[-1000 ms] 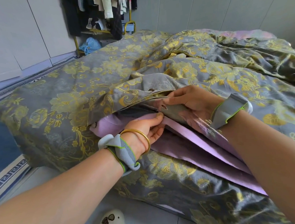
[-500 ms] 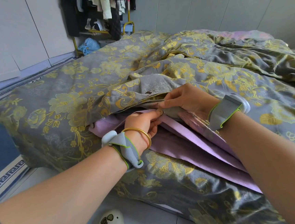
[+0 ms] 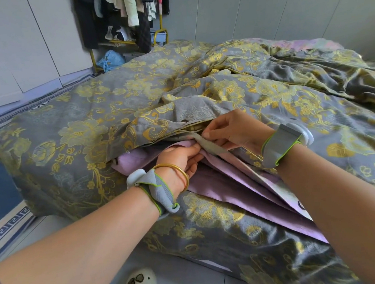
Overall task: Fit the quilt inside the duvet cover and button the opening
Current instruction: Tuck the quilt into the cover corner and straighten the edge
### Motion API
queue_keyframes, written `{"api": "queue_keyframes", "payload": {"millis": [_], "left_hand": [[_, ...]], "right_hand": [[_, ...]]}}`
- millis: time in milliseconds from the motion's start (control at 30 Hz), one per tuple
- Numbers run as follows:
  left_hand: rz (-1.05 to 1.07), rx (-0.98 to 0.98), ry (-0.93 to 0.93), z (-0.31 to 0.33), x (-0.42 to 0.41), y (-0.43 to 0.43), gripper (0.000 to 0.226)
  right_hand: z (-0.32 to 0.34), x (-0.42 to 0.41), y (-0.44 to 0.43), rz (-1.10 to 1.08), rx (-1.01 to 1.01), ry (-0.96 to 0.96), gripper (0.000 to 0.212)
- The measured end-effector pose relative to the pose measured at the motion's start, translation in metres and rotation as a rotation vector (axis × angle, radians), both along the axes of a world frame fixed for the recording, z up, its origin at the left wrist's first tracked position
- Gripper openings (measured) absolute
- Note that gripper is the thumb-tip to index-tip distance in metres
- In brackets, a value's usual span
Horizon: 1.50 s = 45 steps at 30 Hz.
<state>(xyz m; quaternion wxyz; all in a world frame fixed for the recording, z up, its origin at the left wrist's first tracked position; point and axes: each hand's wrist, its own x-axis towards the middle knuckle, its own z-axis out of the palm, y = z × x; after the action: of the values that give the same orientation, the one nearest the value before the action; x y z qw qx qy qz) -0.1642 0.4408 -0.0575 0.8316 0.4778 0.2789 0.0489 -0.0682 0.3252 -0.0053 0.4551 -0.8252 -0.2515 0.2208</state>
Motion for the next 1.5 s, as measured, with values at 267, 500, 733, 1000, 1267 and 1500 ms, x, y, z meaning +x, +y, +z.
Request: {"api": "queue_keyframes", "payload": {"millis": [267,500,733,1000,1267,1500], "left_hand": [[0.002,0.02,0.007,-0.004,0.002,0.001,0.02],[0.013,0.063,0.019,-0.007,0.002,0.0,0.016],[0.018,0.104,0.029,-0.007,0.002,0.0,0.012],[0.043,0.066,-0.01,0.003,-0.001,-0.008,0.022],[0.055,-0.006,0.064,-0.009,0.004,-0.001,0.019],[0.125,-0.002,0.057,-0.014,0.008,0.003,0.014]], "right_hand": [[0.002,-0.006,-0.001,-0.002,0.069,0.209,0.003],[-0.001,-0.004,0.001,0.057,-0.036,0.062,0.007],[-0.003,-0.003,0.002,0.098,-0.124,-0.093,0.008],[-0.01,-0.004,0.003,0.229,-0.247,-0.745,0.008],[-0.019,-0.006,0.001,0.406,-0.225,-1.099,0.006],[-0.017,-0.003,0.0,0.335,-0.112,-0.901,0.004]]}}
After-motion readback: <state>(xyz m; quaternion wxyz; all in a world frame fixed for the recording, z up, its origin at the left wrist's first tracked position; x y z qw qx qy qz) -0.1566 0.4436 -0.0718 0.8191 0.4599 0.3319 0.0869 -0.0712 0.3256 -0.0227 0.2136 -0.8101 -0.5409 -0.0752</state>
